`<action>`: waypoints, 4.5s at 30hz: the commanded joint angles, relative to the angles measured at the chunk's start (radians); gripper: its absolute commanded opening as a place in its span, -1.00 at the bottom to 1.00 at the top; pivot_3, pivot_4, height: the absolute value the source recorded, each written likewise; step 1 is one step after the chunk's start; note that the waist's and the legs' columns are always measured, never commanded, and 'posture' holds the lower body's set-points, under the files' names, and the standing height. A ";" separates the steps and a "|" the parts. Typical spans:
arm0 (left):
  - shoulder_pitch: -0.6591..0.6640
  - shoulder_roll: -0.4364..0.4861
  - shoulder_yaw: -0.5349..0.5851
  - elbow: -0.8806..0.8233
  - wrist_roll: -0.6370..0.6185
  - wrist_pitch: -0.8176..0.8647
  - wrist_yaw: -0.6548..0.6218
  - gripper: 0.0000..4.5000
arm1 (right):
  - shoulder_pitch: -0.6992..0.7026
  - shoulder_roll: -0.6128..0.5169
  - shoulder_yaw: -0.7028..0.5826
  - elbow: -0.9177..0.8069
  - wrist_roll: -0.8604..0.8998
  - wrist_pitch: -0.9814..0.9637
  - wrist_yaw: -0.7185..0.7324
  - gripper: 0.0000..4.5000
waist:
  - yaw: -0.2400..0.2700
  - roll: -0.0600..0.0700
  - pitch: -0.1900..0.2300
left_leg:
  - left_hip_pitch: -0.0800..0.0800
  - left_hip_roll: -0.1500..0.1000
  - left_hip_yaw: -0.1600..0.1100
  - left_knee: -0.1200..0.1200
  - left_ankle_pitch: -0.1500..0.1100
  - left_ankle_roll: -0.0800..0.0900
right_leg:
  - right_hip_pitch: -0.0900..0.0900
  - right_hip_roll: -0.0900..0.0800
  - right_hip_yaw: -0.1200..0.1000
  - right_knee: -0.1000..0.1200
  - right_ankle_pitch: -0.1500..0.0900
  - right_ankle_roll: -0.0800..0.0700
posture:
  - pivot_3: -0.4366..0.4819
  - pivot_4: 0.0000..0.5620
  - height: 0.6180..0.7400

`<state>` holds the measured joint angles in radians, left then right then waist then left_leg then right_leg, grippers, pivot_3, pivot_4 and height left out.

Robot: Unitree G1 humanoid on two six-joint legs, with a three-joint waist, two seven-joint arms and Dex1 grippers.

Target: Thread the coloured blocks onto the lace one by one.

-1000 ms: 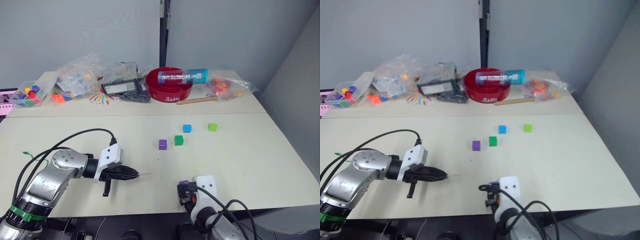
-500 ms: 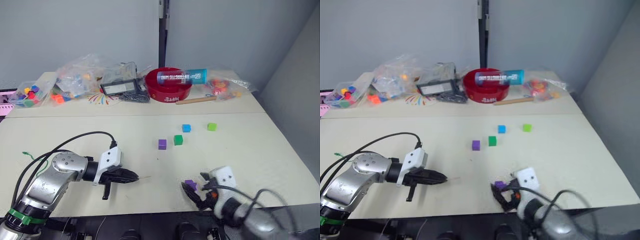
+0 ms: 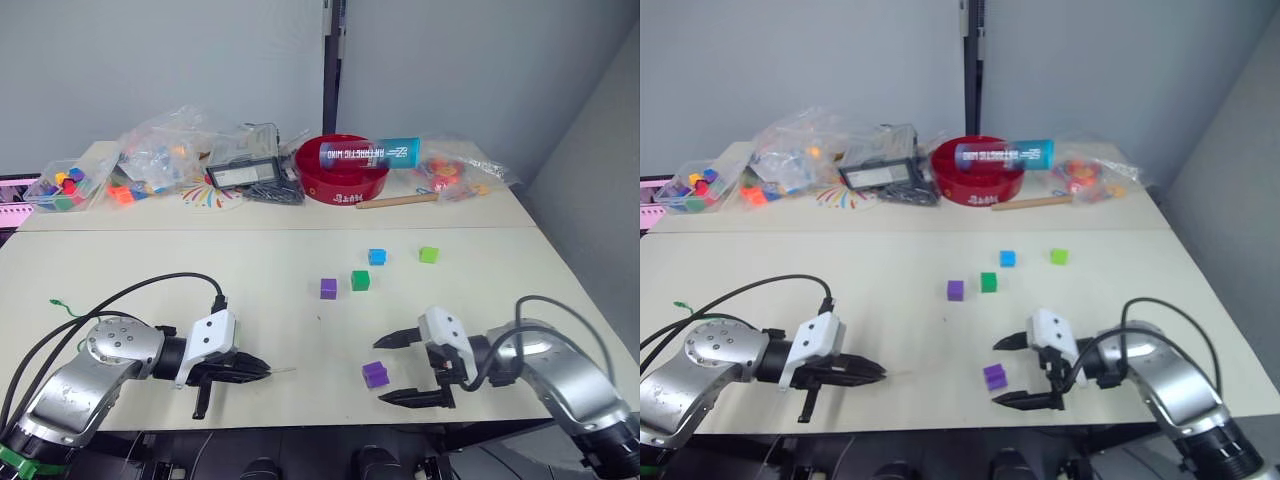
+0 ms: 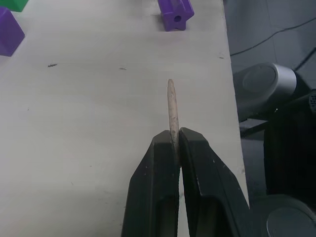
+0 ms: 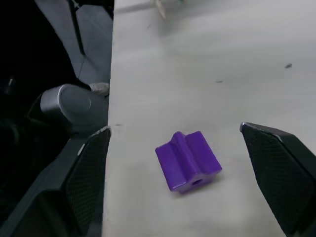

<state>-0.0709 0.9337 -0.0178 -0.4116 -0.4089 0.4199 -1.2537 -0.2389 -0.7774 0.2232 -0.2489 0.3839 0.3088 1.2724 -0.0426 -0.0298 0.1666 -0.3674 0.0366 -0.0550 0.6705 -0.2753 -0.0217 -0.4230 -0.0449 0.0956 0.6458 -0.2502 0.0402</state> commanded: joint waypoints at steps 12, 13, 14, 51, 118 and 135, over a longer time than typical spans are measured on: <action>0.056 0.046 0.049 -0.093 -0.042 0.024 0.021 -1.00 | -0.078 0.112 0.042 0.217 -0.075 -0.209 0.082 0.17 | 0.000 0.000 0.000 | 0.001 0.000 0.000 0.000 0.000 0.000 | 0.000 0.000 0.000 0.001 0.000 -0.001 | -0.05 -0.47 1.00; 0.054 0.047 0.047 -0.095 -0.040 0.024 0.022 -1.00 | -0.078 0.116 0.042 0.222 -0.077 -0.212 0.084 0.01 | 0.000 0.000 0.000 | 0.001 0.000 0.000 0.000 0.000 0.000 | 0.000 0.000 0.000 0.001 0.000 -0.001 | -0.05 -0.47 1.00; 0.048 0.045 0.041 -0.099 -0.038 0.029 0.028 -1.00 | -0.077 0.120 0.041 0.225 -0.075 -0.213 0.086 -0.15 | 0.000 0.000 0.000 | 0.001 0.000 0.000 0.000 0.000 0.000 | 0.000 0.000 0.000 0.002 0.000 -0.001 | -0.05 -0.47 1.00; -0.305 -0.126 -0.300 -0.020 0.174 0.138 0.151 -1.00 | -0.087 0.282 0.137 0.241 -0.206 -0.169 -0.134 -0.67 | -0.002 0.000 0.000 | 0.004 0.000 -0.001 0.004 0.000 0.000 | 0.003 0.001 0.000 0.004 0.001 -0.001 | -0.05 -0.47 1.00; -0.151 -0.192 -0.233 0.188 0.188 -0.090 0.119 -0.52 | -0.115 0.279 0.143 0.197 -0.233 -0.117 -0.166 -0.67 | -0.011 0.001 0.000 | 0.015 0.000 -0.001 0.004 -0.001 0.001 | 0.017 0.001 0.000 0.000 0.001 0.001 | -0.05 -0.47 1.00; -0.192 -0.254 -0.253 0.158 0.201 -0.087 0.139 -0.99 | -0.101 0.283 0.143 0.182 -0.229 -0.100 -0.190 -0.67 | -0.004 0.001 0.000 | 0.015 0.000 -0.001 0.004 -0.001 0.001 | 0.017 0.001 0.000 -0.001 0.001 0.003 | -0.05 -0.47 1.00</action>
<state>-0.2455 0.6822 -0.2670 -0.2212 -0.2013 0.3343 -1.1110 -0.3463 -0.4887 0.3701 -0.0690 0.1696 0.1929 1.0995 -0.0471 -0.0290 0.1667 -0.3527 0.0365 -0.0558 0.6746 -0.2759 -0.0209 -0.4059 -0.0439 0.0959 0.6449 -0.2499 0.0434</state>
